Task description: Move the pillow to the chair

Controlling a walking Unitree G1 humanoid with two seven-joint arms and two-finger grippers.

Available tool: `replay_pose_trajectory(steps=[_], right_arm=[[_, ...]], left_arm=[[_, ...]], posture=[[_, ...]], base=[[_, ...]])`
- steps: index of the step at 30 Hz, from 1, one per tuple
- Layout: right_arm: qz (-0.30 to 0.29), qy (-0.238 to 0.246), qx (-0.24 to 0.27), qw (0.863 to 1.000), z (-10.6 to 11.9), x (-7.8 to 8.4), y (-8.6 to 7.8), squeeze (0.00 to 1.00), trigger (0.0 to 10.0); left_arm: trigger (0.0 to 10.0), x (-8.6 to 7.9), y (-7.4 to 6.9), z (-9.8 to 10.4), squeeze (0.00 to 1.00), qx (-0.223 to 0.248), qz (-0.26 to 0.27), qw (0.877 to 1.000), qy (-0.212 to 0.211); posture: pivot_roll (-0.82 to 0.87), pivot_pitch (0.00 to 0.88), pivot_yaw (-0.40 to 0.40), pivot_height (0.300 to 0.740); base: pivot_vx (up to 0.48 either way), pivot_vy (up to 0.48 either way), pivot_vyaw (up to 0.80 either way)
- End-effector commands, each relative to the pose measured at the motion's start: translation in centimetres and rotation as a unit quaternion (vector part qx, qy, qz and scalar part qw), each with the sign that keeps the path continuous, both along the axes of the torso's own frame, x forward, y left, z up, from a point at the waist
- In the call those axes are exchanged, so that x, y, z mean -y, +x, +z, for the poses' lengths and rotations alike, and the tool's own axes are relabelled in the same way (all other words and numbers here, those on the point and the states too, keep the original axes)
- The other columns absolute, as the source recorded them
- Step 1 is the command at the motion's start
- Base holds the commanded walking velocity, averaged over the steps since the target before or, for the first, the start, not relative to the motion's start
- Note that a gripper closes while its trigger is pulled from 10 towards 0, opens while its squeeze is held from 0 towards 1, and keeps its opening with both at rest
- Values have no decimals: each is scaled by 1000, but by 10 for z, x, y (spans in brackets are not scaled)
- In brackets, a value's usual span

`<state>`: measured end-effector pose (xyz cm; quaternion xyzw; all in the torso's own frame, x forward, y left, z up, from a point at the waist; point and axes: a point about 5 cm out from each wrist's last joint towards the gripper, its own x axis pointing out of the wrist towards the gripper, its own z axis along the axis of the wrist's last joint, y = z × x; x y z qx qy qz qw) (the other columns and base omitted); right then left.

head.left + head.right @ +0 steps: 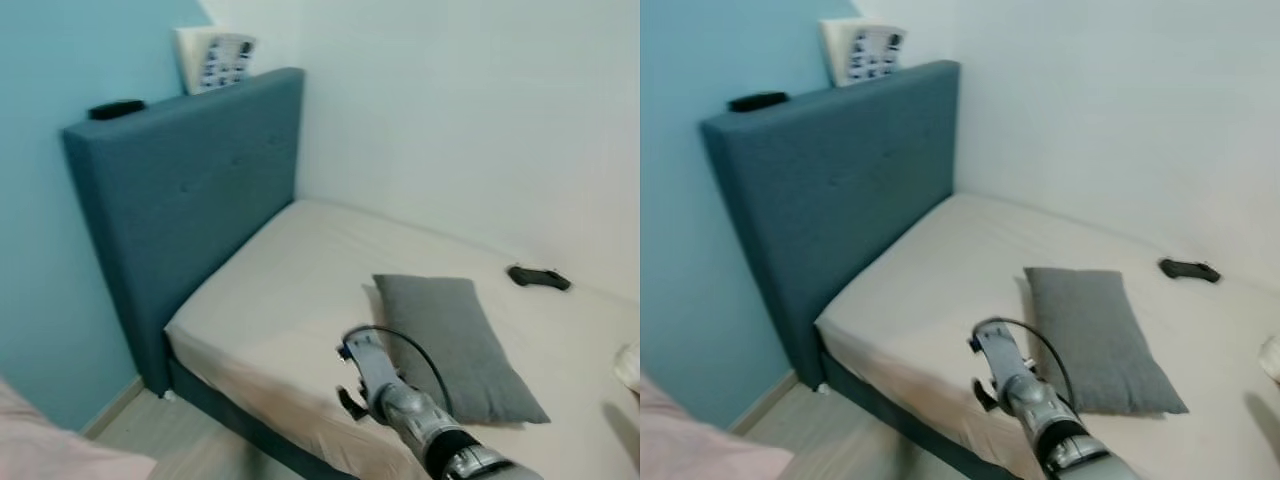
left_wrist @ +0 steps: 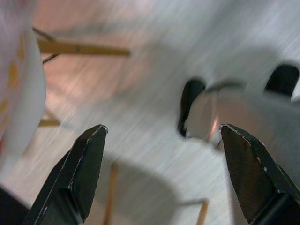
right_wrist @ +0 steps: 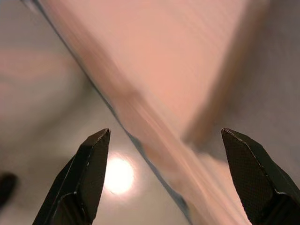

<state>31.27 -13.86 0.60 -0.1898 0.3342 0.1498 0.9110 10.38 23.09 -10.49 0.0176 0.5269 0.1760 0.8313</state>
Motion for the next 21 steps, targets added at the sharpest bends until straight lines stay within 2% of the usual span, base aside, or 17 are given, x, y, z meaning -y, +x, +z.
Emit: replay_pose_trajectory(steps=[1,2,3,4,6,7,8,9,10,12,13,14,17,21], right_arm=[[5,-27,-51,998,-25,6,-25,0,10000],[5,-27,-51,998,-25,6,-25,0,10000],[3,-41,-81,996,-39,13,-42,0,10000],[-4,-52,-126,991,-57,22,-66,0,10000],[-4,-52,-126,991,-57,22,-66,0,10000],[-6,-58,-157,986,-68,27,-83,0,10000],[-6,-58,-157,986,-68,27,-83,0,10000],[-12,-68,-189,980,-79,34,-103,0,10000],[-12,-68,-189,980,-79,34,-103,0,10000],[-12,-83,-221,972,-91,40,-126,0,10000],[-12,-83,-221,972,-91,40,-126,0,10000],[-14,-88,-231,969,-95,42,-134,0,10000],[-14,-94,-241,966,-98,45,-142,0,10000],[-1,-107,-245,963,-99,49,-146,0,10000]], left_arm=[[10000,-6,-10,-1,0,-13,14,1000,7],[10000,-6,-10,-1,0,-13,14,1000,7],[10000,-7,-10,-1,0,-13,15,1000,7],[10000,-8,-10,-1,0,-12,17,1000,8],[10000,-8,-10,-1,0,-12,17,1000,8],[10000,-8,-10,-1,0,-12,18,1000,7],[10000,-8,-10,-1,0,-12,18,1000,7],[10000,-8,-9,-1,0,-11,19,1000,6],[10000,-8,-9,-1,0,-11,19,1000,6],[10000,-6,-6,0,0,-8,19,1000,4],[10000,-6,-6,0,0,-8,19,1000,4],[10000,-5,-4,0,0,-6,18,1000,2],[10000,-3,-2,0,0,-5,14,1000,-1],[10000,1,0,-1,0,-4,9,1000,-5]], posture=[[117,39,-135,740],[117,39,-135,740],[122,33,-139,740],[127,32,-138,740],[127,32,-138,740],[124,27,-136,740],[124,27,-136,740],[129,18,-135,740],[129,18,-135,740],[124,9,-125,740],[124,9,-125,740],[119,7,-125,740],[116,3,-124,740],[106,0,-128,740]], base=[[0,0,-669],[0,0,-669],[0,0,-788],[0,0,-788],[0,0,-788],[0,0,-788],[0,0,-788],[0,0,-781],[0,0,-781],[0,0,-781],[0,0,-781],[0,0,-781],[0,0,-781],[0,0,-781]])
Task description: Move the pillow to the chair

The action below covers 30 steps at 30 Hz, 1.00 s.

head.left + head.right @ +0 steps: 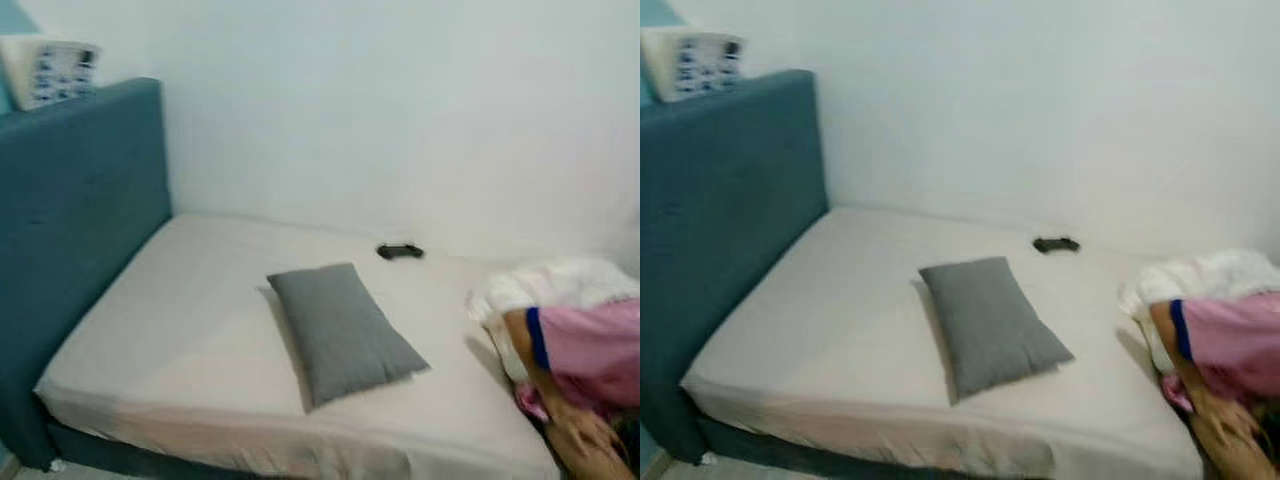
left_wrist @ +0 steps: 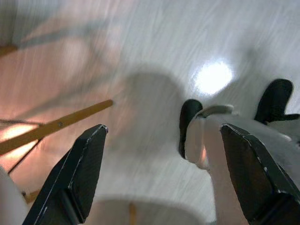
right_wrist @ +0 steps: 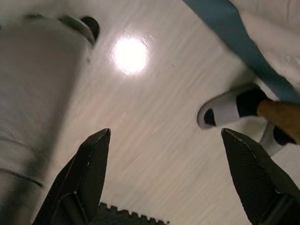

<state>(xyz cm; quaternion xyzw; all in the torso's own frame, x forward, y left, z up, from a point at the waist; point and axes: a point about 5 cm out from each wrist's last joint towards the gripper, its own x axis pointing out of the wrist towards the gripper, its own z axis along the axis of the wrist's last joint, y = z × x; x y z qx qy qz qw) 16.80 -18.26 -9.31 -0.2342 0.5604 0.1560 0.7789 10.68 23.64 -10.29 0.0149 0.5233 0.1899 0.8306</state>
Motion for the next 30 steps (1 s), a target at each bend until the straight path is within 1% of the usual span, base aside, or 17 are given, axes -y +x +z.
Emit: replay_pose_trajectory(steps=[1,4,10,15,21,26,30], right_arm=[[4,-12,-1,1000,0,7,-1,0,10000],[1,-15,6,1000,1,10,0,0,10000],[-7,-7,16,1000,1,8,1,0,10000],[4,-5,12,1000,0,3,-1,0,10000],[9,-7,9,1000,-2,3,-4,0,10000],[15,-11,5,1000,-3,3,-7,0,10000],[17,-12,5,1000,-3,3,-7,0,10000]], left_arm=[[10000,8,-1,-2,0,-6,-7,1000,-13],[10000,10,1,-2,0,-4,-12,1000,-15],[10000,12,0,-3,0,-6,-20,1000,-21],[10000,7,0,-2,0,-5,-22,1000,-19],[10000,5,-4,-3,0,-8,-21,1000,-21],[10000,7,-10,-5,0,-14,-19,999,-24],[10000,8,-12,-5,0,-15,-19,999,-26]], posture=[[98,0,-127,740],[88,0,-119,740],[82,0,-111,740],[99,8,-106,740],[105,12,-109,740],[110,21,-113,740],[112,26,-113,740]], base=[[0,0,-781],[0,0,-781],[0,0,0],[0,0,0],[0,0,0],[244,0,0],[255,0,0]])
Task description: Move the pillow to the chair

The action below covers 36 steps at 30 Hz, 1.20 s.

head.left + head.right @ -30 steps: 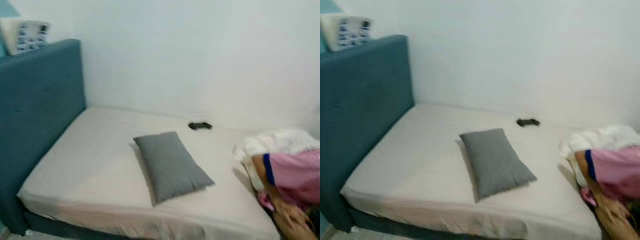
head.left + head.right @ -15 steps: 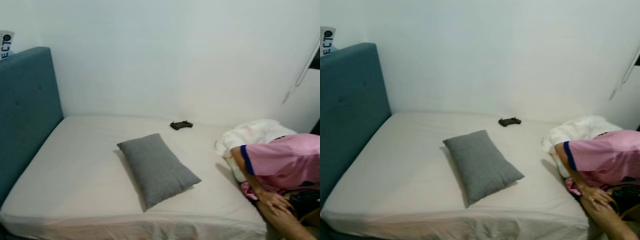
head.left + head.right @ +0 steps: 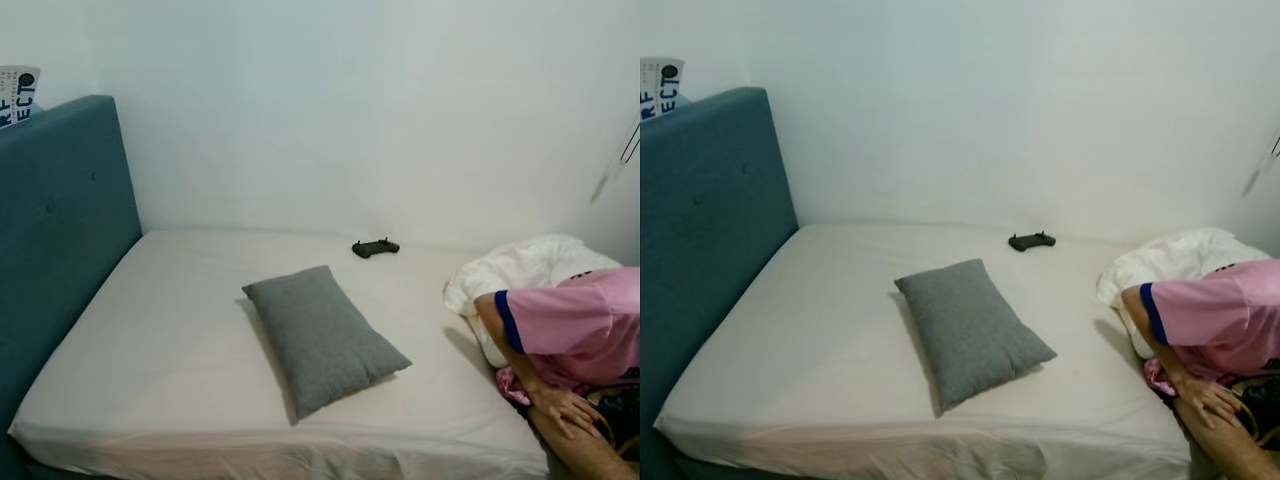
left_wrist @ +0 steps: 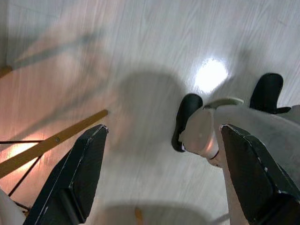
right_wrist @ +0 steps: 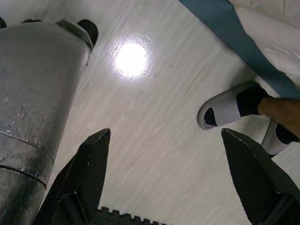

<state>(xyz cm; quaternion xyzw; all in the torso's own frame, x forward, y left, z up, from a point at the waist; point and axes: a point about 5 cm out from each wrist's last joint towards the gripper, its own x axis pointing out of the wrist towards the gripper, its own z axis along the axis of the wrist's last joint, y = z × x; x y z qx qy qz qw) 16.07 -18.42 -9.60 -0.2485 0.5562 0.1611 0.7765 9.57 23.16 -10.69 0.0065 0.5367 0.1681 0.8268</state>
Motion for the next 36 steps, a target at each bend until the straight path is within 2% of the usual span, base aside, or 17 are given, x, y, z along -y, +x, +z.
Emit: replay_pose_trajectory(steps=[1,17,25,36], right_arm=[[4,-4,3,1000,0,1,0,0,10000],[12,-7,3,1000,-1,1,-1,0,10000],[13,-9,-1,1000,-2,1,-5,0,10000],[10,-12,3,1000,-2,2,-4,0,10000]], left_arm=[[10000,3,-1,-1,0,-4,-7,1000,-5],[10000,3,3,0,0,1,-11,1000,-5],[10000,4,2,-1,0,0,-11,1000,-11],[10000,6,4,-1,0,0,-14,1000,-11]], posture=[[112,29,-112,740],[107,33,-105,740],[106,39,-100,740],[98,32,-99,740]], base=[[285,0,0],[319,0,0],[0,0,0],[0,-419,0]])
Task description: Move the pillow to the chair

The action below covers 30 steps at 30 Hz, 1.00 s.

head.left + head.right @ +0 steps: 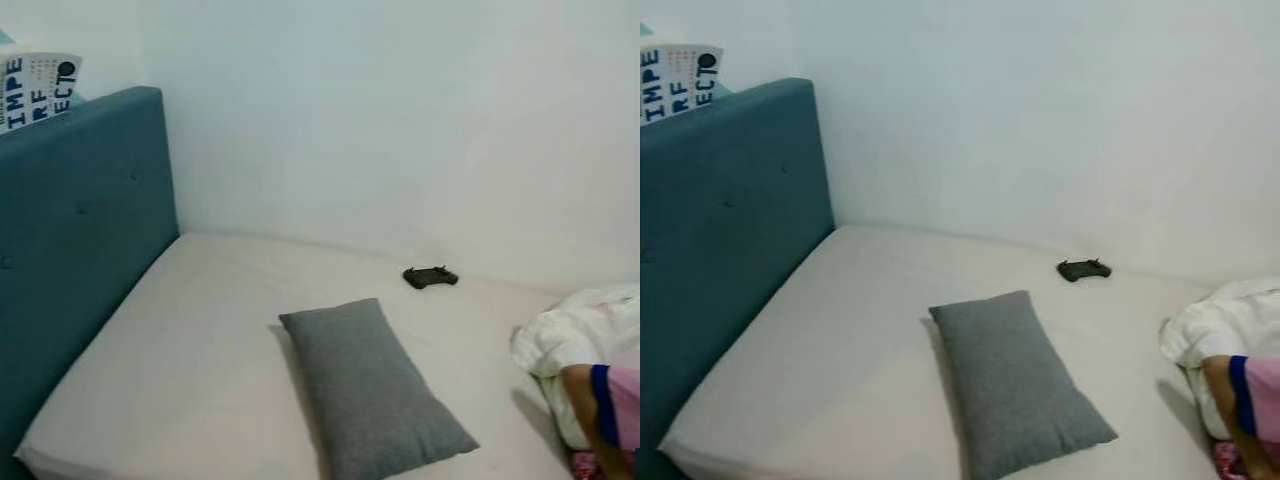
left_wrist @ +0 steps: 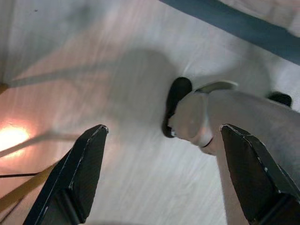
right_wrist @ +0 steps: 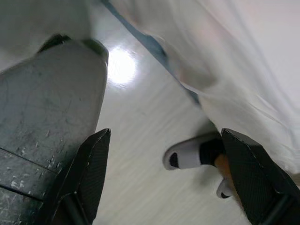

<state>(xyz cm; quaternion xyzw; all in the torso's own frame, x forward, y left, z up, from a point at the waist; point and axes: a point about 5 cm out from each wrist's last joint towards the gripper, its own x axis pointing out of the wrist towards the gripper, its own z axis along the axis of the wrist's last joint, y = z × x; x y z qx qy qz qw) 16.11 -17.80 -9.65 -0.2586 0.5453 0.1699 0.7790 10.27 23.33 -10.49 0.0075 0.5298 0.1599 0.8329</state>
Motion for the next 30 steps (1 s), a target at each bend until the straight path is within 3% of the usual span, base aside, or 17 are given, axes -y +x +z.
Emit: replay_pose_trajectory(steps=[1,13,17,18,19,20,21,25,29,30], right_arm=[[-5,-11,-5,1000,-1,8,-4,0,10000],[-53,1,25,998,3,11,4,0,10000],[-144,77,98,982,25,5,50,0,10000],[-144,77,98,982,25,5,50,0,10000],[-161,103,118,974,33,3,64,0,10000],[-161,103,118,974,33,3,64,0,10000],[-174,125,136,967,41,0,77,0,10000],[-192,167,162,954,54,-8,96,0,10000],[-202,190,165,946,57,-13,100,0,10000],[-211,214,162,940,58,-20,102,0,10000]], left_arm=[[10000,8,-2,-3,0,-7,-4,1000,-9],[10000,8,-1,-2,0,-6,0,1000,-4],[10000,6,-1,-2,0,-6,-1,1000,4],[10000,6,-1,-2,0,-6,-1,1000,4],[10000,4,0,-1,0,-2,3,1000,9],[10000,4,0,-1,0,-2,3,1000,9],[10000,2,2,0,0,4,10,1000,13],[10000,-4,10,4,0,25,27,999,24],[10000,-9,16,8,0,45,41,998,31],[10000,-13,24,12,0,64,50,996,41]], posture=[[98,32,-99,740],[99,36,-103,740],[87,36,-99,730],[87,36,-99,730],[87,36,-100,725],[87,36,-100,725],[85,35,-102,720],[87,35,-107,705],[87,38,-109,695],[89,39,-109,685]], base=[[0,-375,0],[0,0,0],[0,0,0],[0,0,0],[0,0,0],[0,0,0],[0,0,0],[0,0,0],[0,0,0],[0,0,0]])
